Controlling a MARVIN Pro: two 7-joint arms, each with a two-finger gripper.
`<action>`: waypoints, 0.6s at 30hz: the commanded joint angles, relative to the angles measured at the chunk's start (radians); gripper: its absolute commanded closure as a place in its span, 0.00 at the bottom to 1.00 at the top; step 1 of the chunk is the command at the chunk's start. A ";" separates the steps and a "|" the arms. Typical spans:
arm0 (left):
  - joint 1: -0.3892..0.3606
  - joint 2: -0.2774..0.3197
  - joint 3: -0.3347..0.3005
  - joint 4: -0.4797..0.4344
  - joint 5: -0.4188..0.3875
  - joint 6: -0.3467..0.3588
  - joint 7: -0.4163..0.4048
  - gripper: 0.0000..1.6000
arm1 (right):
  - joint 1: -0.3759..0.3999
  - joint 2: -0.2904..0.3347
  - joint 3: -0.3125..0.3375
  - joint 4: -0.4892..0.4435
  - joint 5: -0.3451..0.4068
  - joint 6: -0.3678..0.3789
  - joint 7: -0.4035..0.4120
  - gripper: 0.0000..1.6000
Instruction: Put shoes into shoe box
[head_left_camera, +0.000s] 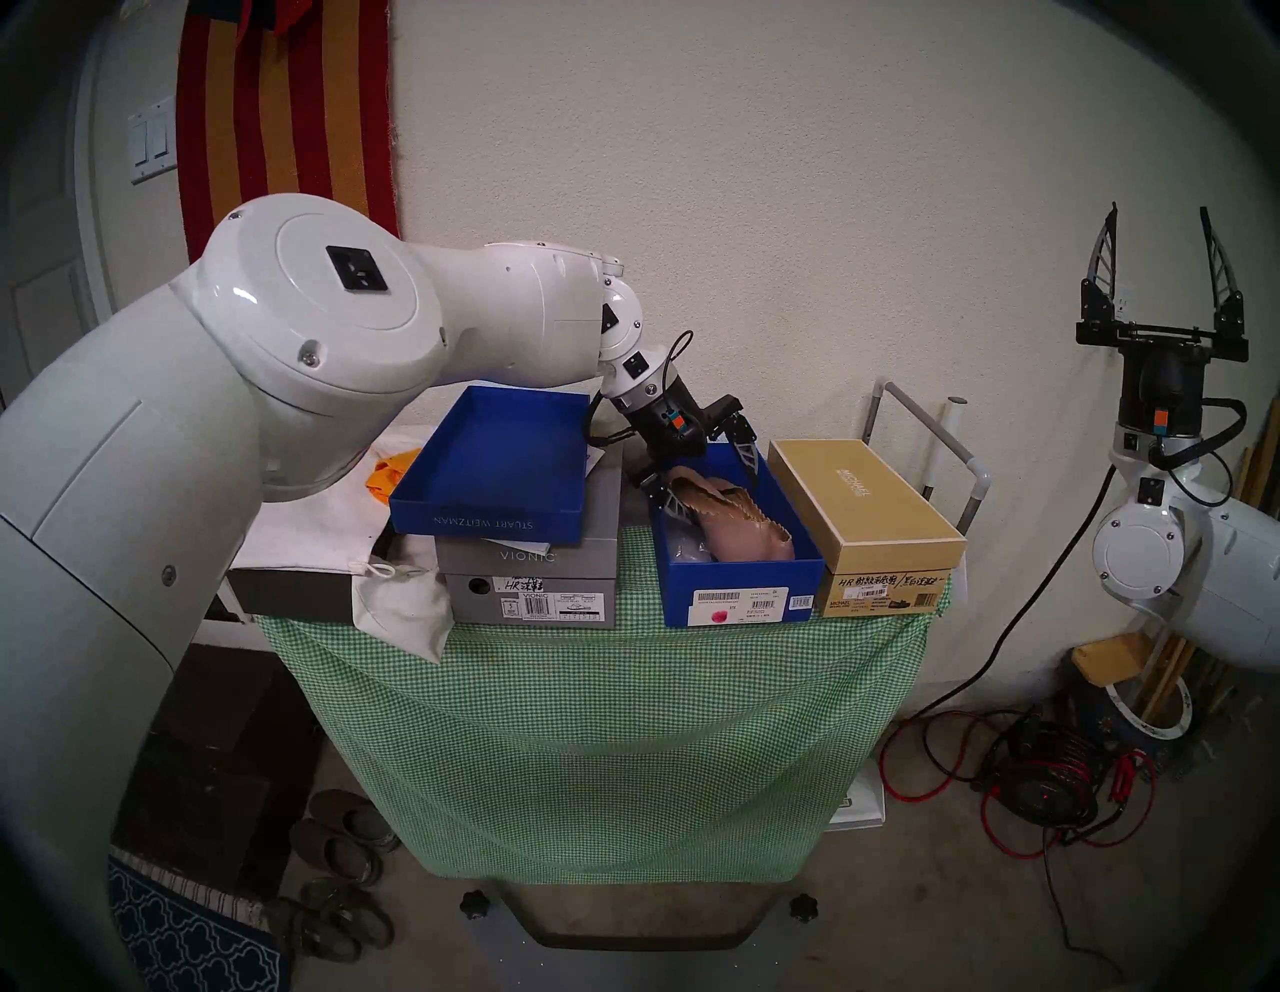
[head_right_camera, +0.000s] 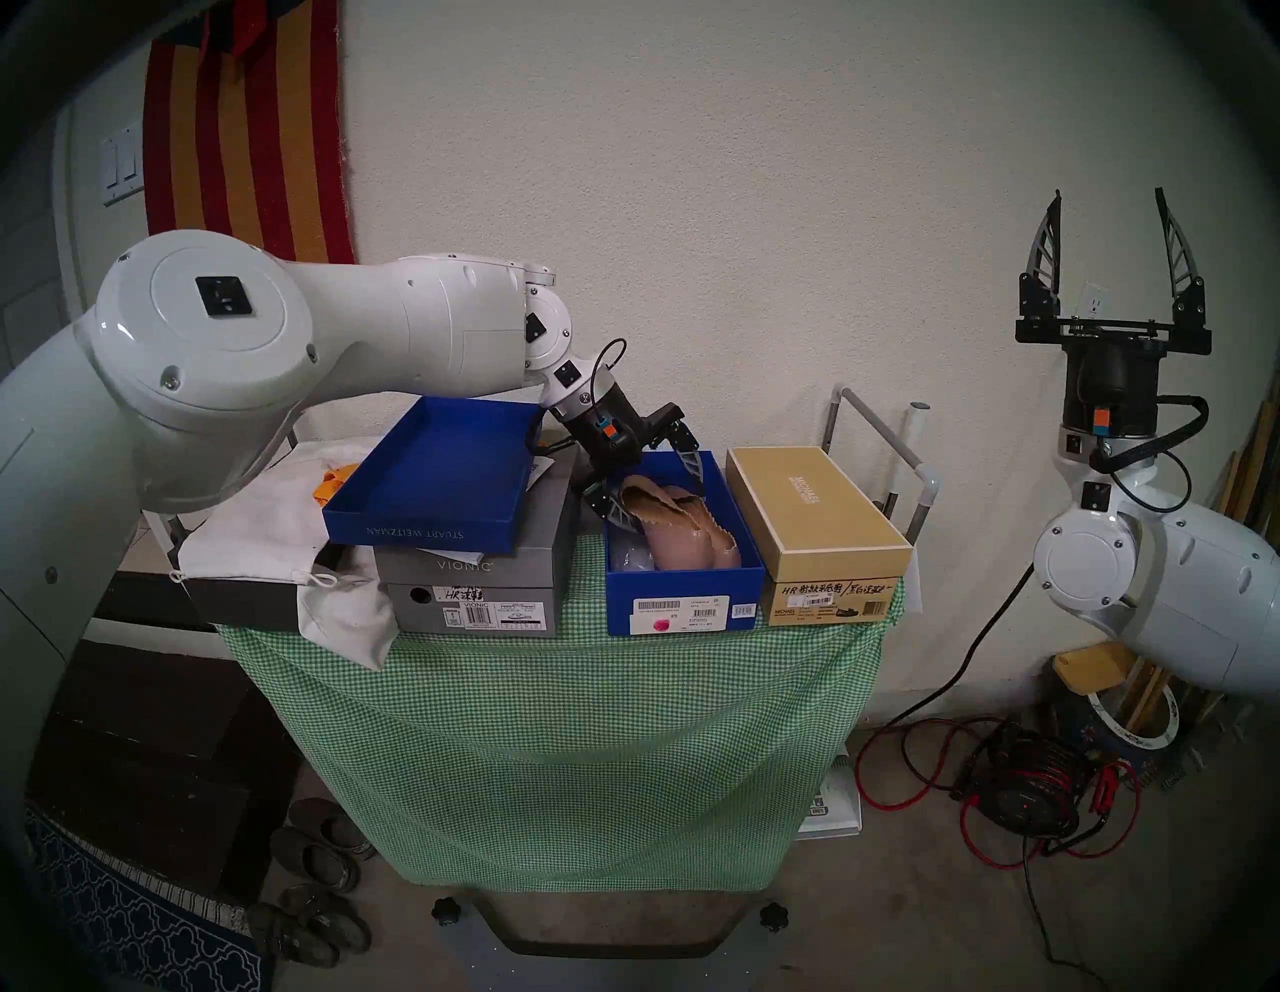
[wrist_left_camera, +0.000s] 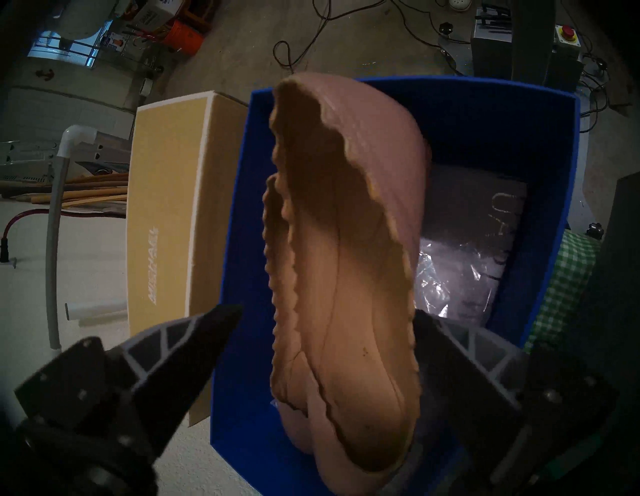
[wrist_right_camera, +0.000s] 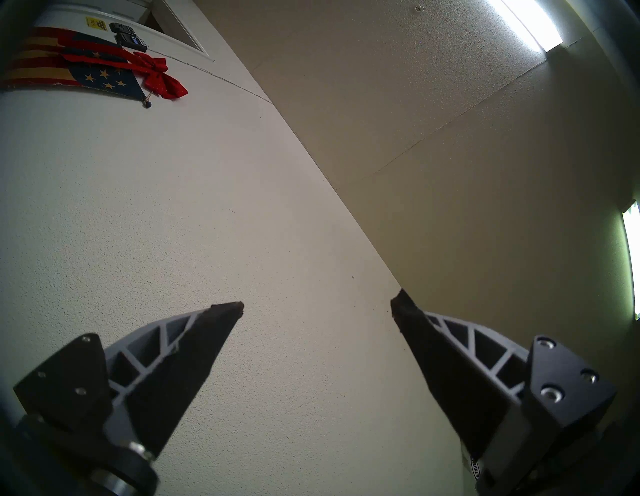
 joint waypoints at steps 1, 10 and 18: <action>-0.075 0.045 0.008 -0.038 -0.034 0.001 -0.099 0.00 | -0.004 -0.002 0.009 0.002 -0.001 -0.001 0.001 0.00; -0.135 0.098 0.020 -0.088 -0.071 0.001 -0.107 0.00 | -0.013 -0.003 0.019 0.002 -0.002 -0.001 0.001 0.00; -0.179 0.163 -0.016 -0.119 -0.141 0.001 -0.085 0.00 | -0.023 -0.004 0.030 0.003 -0.004 -0.001 0.001 0.00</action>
